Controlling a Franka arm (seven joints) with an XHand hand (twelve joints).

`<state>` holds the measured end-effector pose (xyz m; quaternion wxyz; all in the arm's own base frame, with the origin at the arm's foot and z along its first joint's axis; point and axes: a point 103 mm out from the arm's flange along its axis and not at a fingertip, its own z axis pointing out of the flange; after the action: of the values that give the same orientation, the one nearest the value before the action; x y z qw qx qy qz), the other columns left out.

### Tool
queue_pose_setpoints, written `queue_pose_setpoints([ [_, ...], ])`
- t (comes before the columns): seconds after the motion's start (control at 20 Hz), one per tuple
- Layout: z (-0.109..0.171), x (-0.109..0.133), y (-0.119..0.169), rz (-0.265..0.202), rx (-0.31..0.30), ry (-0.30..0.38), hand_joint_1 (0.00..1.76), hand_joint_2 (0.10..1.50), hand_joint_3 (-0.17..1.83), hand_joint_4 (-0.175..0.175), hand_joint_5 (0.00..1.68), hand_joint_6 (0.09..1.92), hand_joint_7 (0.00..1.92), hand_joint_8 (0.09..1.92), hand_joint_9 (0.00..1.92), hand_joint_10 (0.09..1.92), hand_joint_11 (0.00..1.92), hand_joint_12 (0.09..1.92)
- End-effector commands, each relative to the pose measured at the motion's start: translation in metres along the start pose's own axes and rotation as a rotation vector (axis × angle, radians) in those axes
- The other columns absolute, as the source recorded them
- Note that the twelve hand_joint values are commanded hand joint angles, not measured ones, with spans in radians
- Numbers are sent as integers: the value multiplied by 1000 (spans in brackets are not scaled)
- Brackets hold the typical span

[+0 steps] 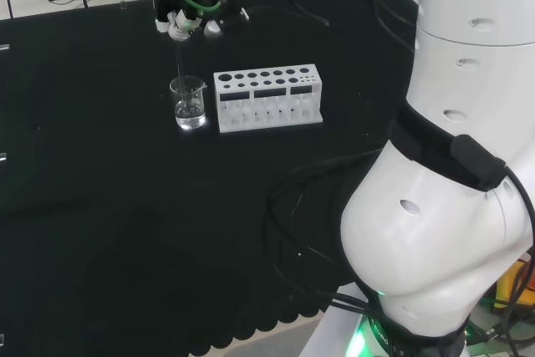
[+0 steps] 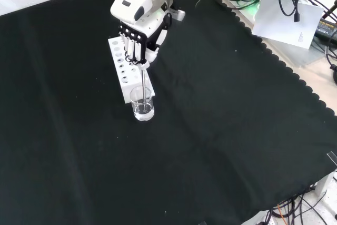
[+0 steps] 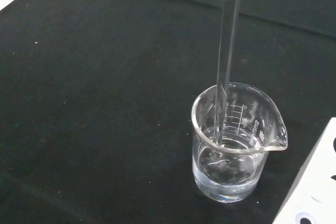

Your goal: Put the glass rod back on the white test tube rack.

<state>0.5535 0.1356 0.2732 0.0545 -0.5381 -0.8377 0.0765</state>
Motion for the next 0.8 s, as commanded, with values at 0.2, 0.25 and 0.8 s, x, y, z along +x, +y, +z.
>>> queue_pose_setpoints([
  [0.2, -4, 5, 4, -7, -11, 10, 1413, 1025, 0, -175, 1176, 351, 1064, 899, 1216, 958, 1570, 492],
  [0.25, -7, 6, 4, -6, -15, 14, 1413, 1025, -1, -175, 1177, 350, 1064, 899, 1216, 959, 1569, 492],
  [0.8, -47, -7, -30, 52, -57, 1, 1413, 1025, 0, -175, 1179, 346, 1065, 899, 1216, 958, 1569, 492],
])
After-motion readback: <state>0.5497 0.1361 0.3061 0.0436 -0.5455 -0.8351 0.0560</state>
